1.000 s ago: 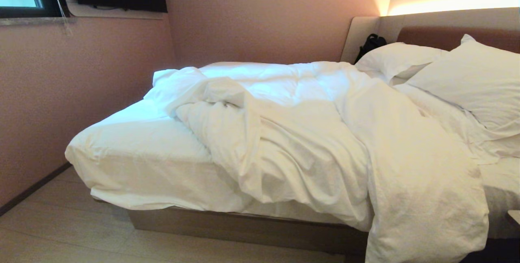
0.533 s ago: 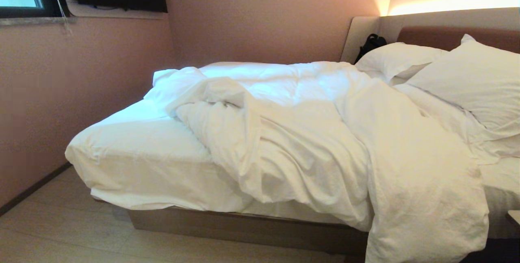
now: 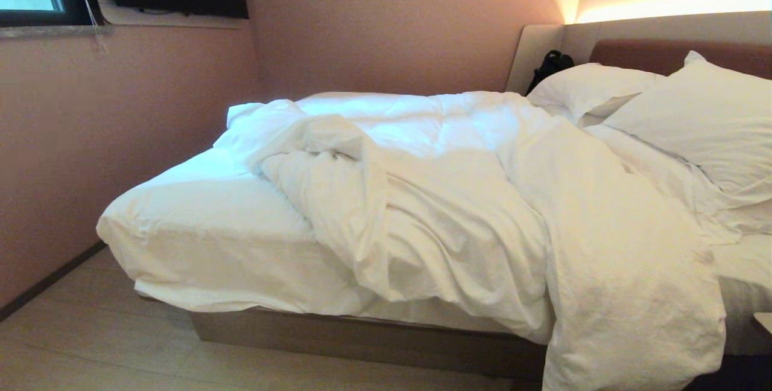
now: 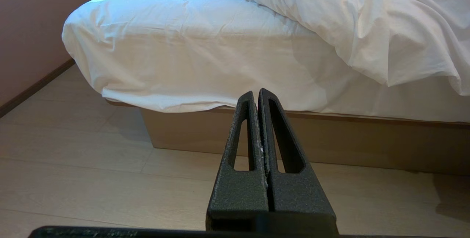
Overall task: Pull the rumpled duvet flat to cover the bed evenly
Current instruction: Hold the folded corner of the quilt
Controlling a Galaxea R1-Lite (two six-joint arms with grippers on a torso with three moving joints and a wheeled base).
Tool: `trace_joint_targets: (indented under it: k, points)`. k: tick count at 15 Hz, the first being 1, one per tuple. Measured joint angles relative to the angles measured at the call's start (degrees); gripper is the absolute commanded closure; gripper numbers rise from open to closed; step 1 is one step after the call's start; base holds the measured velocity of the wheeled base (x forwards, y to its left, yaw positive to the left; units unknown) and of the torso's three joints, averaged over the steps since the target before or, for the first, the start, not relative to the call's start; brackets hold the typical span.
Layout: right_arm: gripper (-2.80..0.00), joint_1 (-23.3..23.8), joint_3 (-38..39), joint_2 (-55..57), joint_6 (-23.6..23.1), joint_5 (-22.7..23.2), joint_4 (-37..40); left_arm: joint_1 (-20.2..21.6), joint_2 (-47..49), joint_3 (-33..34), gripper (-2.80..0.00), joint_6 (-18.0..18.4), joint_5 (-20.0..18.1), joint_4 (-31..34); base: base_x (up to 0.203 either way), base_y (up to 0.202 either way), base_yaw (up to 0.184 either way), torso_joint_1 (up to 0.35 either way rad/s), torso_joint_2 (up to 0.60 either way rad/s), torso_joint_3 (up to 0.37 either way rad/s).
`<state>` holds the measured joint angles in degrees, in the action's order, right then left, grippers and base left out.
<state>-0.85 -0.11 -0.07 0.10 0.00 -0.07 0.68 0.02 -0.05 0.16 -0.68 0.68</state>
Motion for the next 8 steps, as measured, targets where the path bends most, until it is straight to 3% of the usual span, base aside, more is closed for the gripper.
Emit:
trace_joint_targets:
  k: [8]
  points:
    - [0.00, 0.00, 0.00, 0.00, 0.00, -0.01, -0.02, 0.00, 0.00, 0.00, 0.00, 0.11, 0.05, 0.00, 0.000, 0.000, 0.000, 0.000, 0.00, 0.000]
